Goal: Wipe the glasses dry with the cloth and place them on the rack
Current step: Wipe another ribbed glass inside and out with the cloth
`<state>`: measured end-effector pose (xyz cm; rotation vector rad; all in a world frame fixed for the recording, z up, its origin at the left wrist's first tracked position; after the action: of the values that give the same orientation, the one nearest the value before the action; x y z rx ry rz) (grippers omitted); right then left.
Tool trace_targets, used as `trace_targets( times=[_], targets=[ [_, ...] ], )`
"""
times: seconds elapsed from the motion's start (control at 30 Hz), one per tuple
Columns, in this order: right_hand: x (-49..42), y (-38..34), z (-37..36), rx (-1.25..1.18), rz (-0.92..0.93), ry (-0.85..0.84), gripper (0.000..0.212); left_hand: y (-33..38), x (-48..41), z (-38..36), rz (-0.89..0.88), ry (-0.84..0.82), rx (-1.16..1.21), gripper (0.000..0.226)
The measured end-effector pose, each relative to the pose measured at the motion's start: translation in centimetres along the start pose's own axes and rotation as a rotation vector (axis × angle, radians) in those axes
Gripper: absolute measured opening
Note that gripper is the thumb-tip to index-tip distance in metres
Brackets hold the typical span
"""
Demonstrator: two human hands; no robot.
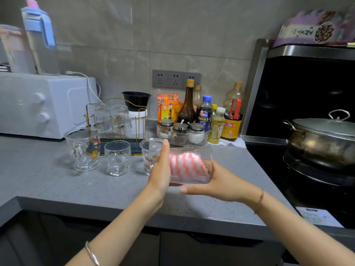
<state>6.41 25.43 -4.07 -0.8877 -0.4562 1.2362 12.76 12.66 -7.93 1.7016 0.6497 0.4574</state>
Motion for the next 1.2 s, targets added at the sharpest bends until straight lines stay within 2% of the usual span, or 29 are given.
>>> trace_targets(
  times=[0.07,0.2,0.23,0.37,0.5,0.6,0.7,0.8,0.87,0.93,1.0,1.03,1.1,1.2],
  targets=[
    [0.3,0.4,-0.9,-0.089,0.006,0.004,0.033,0.1,0.3,-0.1,-0.111,0.027,-0.044,0.08],
    [0.5,0.7,-1.5,-0.332,0.0,0.043,0.026,0.1,0.8,0.0,-0.315,0.035,-0.13,0.02],
    [0.5,0.9,-1.5,-0.403,0.007,0.059,0.026,0.2,0.8,0.1,-0.384,0.041,-0.174,0.021],
    [0.3,1.3,-1.3,-0.578,0.018,0.135,0.032,-0.1,0.7,0.4,-0.631,0.01,-0.291,0.051],
    [0.0,0.8,-0.4,-0.495,0.024,0.186,0.029,0.3,0.5,0.2,-0.664,-0.005,-0.263,0.055],
    [0.0,0.2,0.4,-0.402,0.022,0.259,0.03,0.6,0.5,-0.1,-0.526,-0.06,-0.199,0.051],
    [0.2,-0.2,0.9,-0.325,0.02,0.351,0.021,1.0,0.6,-0.2,-0.21,-0.149,-0.155,0.043],
    [0.5,-0.4,0.7,-0.158,0.019,0.353,0.02,0.9,0.4,0.2,0.097,-0.239,-0.086,0.077],
    [0.5,-0.6,0.4,-0.135,0.01,0.305,0.022,0.7,0.3,0.1,0.114,-0.19,-0.079,0.082],
    [0.5,-1.0,0.2,-0.155,0.007,0.233,0.026,0.4,0.2,-0.2,0.004,-0.091,-0.12,0.082],
    [0.5,-1.1,0.1,-0.199,0.002,0.161,0.031,0.1,-0.1,-0.1,-0.119,-0.022,-0.163,0.07],
    [0.5,-1.1,0.1,-0.241,-0.006,0.135,0.033,0.1,-0.1,0.0,-0.17,-0.01,-0.192,0.075],
    [0.6,-1.2,0.2,-0.338,-0.011,0.083,0.032,-0.1,-0.4,0.5,-0.301,-0.022,-0.253,0.093],
    [0.6,-1.0,0.2,-0.478,0.031,0.033,0.029,0.0,-0.2,0.8,-0.524,-0.086,-0.273,0.086]
  ],
)
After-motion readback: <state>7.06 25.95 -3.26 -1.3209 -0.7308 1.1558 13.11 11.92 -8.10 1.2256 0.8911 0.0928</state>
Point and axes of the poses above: each hand's wrist, its own x-axis away from the middle knuckle, its own z-axis out of the back of the hand, y = z × x, the point moved 2 cm from there along -x, towards the middle knuckle, and after that the axes turned 6 degrees about x, right-handed, at the moved point
